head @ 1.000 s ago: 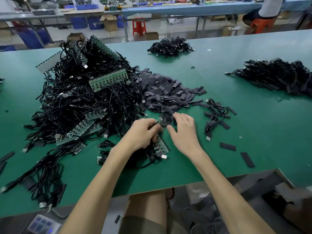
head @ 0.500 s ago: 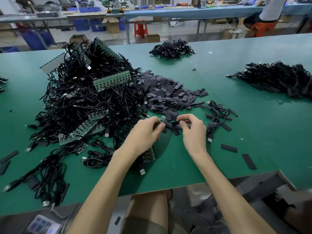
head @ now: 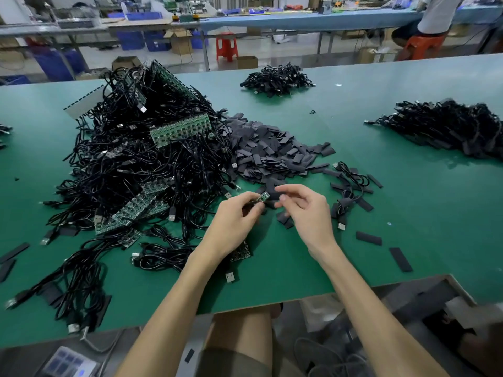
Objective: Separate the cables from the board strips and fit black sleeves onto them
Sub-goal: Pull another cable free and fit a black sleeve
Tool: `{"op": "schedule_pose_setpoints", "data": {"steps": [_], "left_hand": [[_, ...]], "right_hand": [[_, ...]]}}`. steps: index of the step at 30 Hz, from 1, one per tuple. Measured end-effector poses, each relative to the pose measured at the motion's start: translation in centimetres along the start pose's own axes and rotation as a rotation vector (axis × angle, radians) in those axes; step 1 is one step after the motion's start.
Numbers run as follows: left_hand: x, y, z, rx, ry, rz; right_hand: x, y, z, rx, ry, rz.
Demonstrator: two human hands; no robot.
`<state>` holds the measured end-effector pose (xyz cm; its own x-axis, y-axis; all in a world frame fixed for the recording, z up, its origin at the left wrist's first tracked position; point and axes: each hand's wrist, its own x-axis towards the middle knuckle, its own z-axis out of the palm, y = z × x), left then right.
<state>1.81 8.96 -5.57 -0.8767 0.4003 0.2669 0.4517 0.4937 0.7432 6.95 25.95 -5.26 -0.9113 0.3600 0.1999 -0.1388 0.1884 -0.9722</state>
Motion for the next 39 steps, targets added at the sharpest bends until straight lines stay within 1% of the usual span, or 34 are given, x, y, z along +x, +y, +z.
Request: {"op": "schedule_pose_setpoints", "data": {"steps": [3,5,11,15,21,25,34,36,39], "left_hand": [[-0.13,0.0,-0.02,-0.186,0.06,-0.022],[-0.29,0.13,-0.08,-0.241,0.073,-0.034],[-0.5,0.58,-0.29,-0.29,0.105,-0.046],[-0.5,0.48,-0.31,-0.337,0.071,-0.045],[-0.58,0.6,-0.55,-0.403,0.089,-0.044],[-0.74,0.61,-0.55,-0.403,0.055,-0.043],[-0.69,0.69,-0.48,-0.422,0.024,-0.014],[-0.66,0.61,-0.47,-0.421,0.027,-0.015],[-0.55,0.57,-0.48,-0.423,0.059,-0.043]], "right_hand": [[-0.08,0.01,-0.12,0.07,-0.078,0.037],[-0.13,-0.07,-0.14,0.118,-0.104,0.031],[-0.17,-0.35,0.06,0.231,-0.148,0.009],[-0.19,-0.33,0.06,0.264,-0.185,0.026],[-0.16,-0.16,-0.11,0.214,-0.233,0.054],[-0.15,-0.32,-0.18,0.261,-0.226,0.039],[0.07,0.2,-0.05,0.219,-0.216,0.014],[0.1,0.3,-0.02,0.227,-0.188,0.009],[0.22,0.37,-0.14,0.254,-0.101,0.017]]}}
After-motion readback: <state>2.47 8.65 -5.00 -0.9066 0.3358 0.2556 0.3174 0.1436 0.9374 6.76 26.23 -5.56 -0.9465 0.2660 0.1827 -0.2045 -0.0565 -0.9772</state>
